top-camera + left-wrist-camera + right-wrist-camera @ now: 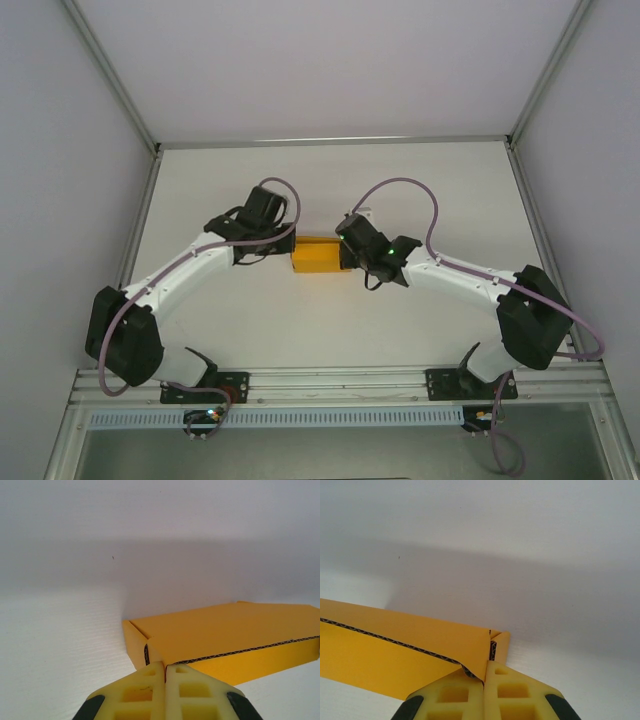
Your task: Assemble paper box
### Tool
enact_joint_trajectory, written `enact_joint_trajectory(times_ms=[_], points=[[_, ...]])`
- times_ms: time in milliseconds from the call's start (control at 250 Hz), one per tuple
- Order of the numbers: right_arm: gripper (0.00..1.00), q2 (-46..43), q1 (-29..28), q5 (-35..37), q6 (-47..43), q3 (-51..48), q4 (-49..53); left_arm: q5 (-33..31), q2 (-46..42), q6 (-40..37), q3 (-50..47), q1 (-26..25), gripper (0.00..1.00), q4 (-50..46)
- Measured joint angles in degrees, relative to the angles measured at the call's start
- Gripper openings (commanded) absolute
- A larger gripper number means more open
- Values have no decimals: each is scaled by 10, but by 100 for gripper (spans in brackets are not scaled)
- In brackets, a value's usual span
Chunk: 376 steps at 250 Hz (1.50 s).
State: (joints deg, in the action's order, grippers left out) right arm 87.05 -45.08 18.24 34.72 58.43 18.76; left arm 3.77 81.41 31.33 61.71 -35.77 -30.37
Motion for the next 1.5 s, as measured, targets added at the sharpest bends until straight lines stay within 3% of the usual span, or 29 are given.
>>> enact_joint_trajectory(times_ms=[411,527,683,771,1034,1254,1502], points=[[0,-46,-15,24,-41,-103,-127,-88,-17,-10,-83,-64,0,61],[6,-49,-15,23,-45,-113,-144,-92,-23,-14,-99,-66,0,83],[21,-50,-14,15,-49,-105,-127,-94,-23,-16,-95,-66,0,85],[53,-55,-11,4,-53,-90,-83,-97,-20,-18,-89,-66,0,79],[74,-103,19,-87,-61,-54,-20,-94,-14,-18,-77,-66,0,65],[74,-129,56,-108,-51,-43,-34,-85,-12,-22,-73,-66,0,59],[68,-54,83,-108,-25,-16,-32,-80,-12,-27,-72,-66,5,59]])
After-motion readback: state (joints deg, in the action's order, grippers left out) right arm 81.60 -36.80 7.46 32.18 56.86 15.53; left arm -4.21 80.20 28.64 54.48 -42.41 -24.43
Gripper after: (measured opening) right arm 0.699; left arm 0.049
